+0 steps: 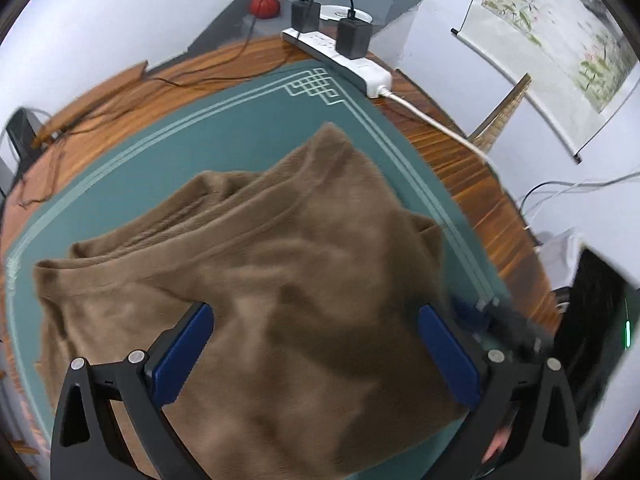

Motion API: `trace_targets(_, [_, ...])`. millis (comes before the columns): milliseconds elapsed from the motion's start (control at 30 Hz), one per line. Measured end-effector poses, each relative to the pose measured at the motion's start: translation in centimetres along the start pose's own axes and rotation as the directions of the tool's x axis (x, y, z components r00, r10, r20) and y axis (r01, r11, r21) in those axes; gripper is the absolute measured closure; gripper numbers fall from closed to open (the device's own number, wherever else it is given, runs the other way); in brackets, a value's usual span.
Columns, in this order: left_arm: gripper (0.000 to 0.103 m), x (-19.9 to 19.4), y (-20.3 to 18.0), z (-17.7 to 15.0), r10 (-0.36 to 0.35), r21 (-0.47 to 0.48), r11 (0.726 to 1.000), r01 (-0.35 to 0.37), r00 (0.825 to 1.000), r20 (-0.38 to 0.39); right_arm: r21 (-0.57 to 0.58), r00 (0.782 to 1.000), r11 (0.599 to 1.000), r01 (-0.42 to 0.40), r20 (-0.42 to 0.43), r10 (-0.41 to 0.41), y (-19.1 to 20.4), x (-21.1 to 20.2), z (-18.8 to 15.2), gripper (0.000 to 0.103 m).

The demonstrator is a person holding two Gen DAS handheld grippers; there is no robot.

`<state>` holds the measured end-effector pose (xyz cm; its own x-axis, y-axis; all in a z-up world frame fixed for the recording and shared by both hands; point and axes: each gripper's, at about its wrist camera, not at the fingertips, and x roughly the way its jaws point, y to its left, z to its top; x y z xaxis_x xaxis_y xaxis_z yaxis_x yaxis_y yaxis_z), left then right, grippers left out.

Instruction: Fold clothes

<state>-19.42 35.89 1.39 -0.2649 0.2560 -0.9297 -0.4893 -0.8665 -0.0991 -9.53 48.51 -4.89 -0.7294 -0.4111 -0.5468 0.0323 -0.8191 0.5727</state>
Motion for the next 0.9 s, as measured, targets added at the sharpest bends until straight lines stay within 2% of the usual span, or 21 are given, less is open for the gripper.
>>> trace_targets(133, [0.0, 0.9, 0.0, 0.2, -0.014, -0.047, 0.999, 0.013, 0.999, -0.03, -0.156, 0.998, 0.986, 0.058, 0.048, -0.051, 3.7, -0.6, -0.7, 0.072])
trace_targets(267, [0.0, 1.2, 0.8, 0.2, -0.07, -0.12, 0.991, 0.065, 0.997, -0.038, -0.239, 0.993, 0.965, 0.104, 0.082, -0.087, 5.2, -1.0, -2.5, 0.072])
trace_targets(500, [0.001, 2.8, 1.3, 0.5, -0.088, -0.174, 0.982, 0.075, 0.994, -0.069, -0.401, 0.978, 0.894, 0.198, 0.143, -0.153, 8.8, -0.3, -4.9, 0.072])
trace_targets(600, [0.012, 4.1, 1.7, 0.7, -0.103, -0.196, 0.977, 0.081, 0.989, -0.103, -0.424, 0.974, 0.879, 0.218, 0.15, -0.169, 9.2, 0.0, -5.5, 0.072])
trace_targets(667, [0.031, 5.1, 1.9, 0.8, -0.118, -0.213, 0.973, 0.089, 0.985, -0.128, -0.423, 0.972, 0.877, 0.226, 0.151, -0.178, 9.2, -0.1, -5.6, 0.072])
trace_targets(700, [0.035, 5.6, 2.1, 0.8, -0.125, -0.222, 0.971, 0.092, 0.982, -0.14, -0.423, 0.972, 0.877, 0.229, 0.148, -0.182, 9.1, 0.0, -5.7, 0.072])
trace_targets(767, [0.054, 6.4, 2.3, 0.9, -0.142, -0.245, 0.964, 0.1, 0.977, -0.159, -0.425, 0.972, 0.875, 0.233, 0.139, -0.191, 9.1, 0.1, -5.8, 0.072])
trace_targets(900, [0.066, 6.2, 2.8, 1.0, -0.164, -0.29, 0.95, 0.116, 0.976, -0.145, -0.413, 0.969, 0.878, 0.243, 0.14, -0.202, 9.1, -0.8, -6.1, 0.072])
